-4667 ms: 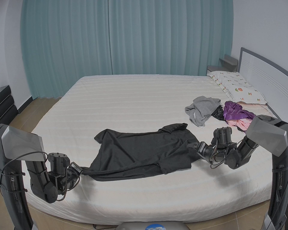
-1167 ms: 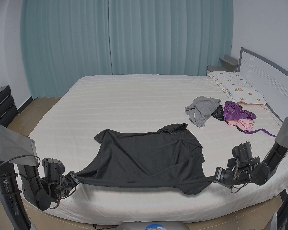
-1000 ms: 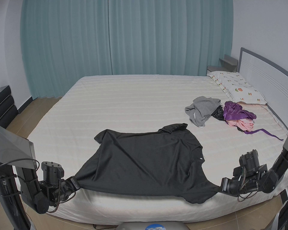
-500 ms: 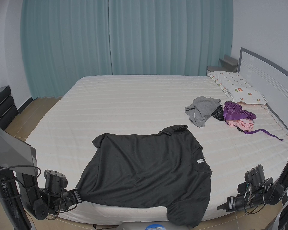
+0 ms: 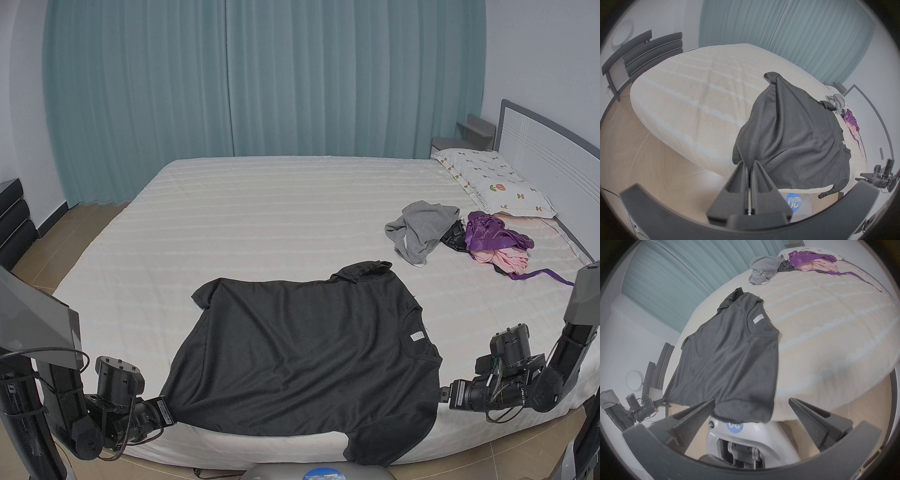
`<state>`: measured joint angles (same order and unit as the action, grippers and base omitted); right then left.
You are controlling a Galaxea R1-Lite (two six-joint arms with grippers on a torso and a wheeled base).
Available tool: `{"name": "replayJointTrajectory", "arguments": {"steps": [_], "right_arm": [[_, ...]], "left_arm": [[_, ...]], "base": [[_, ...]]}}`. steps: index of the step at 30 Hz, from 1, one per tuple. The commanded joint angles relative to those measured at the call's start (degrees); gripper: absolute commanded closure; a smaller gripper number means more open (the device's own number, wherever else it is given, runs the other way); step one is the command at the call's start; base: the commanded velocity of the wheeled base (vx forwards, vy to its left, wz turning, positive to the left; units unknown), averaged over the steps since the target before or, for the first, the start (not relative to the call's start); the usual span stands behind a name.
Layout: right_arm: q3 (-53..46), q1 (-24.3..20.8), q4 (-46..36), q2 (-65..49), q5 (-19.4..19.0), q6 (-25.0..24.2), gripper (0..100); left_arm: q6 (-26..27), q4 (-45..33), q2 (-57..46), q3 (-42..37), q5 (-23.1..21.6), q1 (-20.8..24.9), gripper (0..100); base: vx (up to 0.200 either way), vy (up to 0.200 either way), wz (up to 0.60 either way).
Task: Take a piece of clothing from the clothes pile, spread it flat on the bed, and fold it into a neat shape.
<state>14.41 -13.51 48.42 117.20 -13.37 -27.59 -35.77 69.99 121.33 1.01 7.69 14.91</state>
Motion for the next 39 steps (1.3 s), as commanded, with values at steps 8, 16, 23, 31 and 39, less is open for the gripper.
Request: {"name": "replayJointTrajectory", "arguments": {"steps": [8,16,23,31,39], "right_arm": [[7.7,-1.5,4.3,13.4,4.4,0.0,0],[8.9,-3.0,4.5,15.5,8.8,0.4,100],[6.4,2.1,4.0,12.0,8.5,1.6,100],[3.6,8.8,3.7,8.7,6.5,7.1,100],[2.4,10.9,4.3,8.3,5.6,11.2,100]], "left_arm": [[0.2,0.2,0.8,-1.0,0.0,-0.2,100],[0.3,0.3,2.3,-1.0,0.0,-0.2,100],[0.2,-0.3,2.6,-1.0,0.0,0.0,100],[0.1,-0.6,5.0,-1.0,0.1,1.1,100],[-2.1,-3.6,5.5,-1.0,0.2,6.3,100]], "base": [[0.000,0.000,0.00],[0.000,0.000,0.00],[0.000,0.000,0.00],[0.000,0.000,0.00],[0.000,0.000,0.00]]}}
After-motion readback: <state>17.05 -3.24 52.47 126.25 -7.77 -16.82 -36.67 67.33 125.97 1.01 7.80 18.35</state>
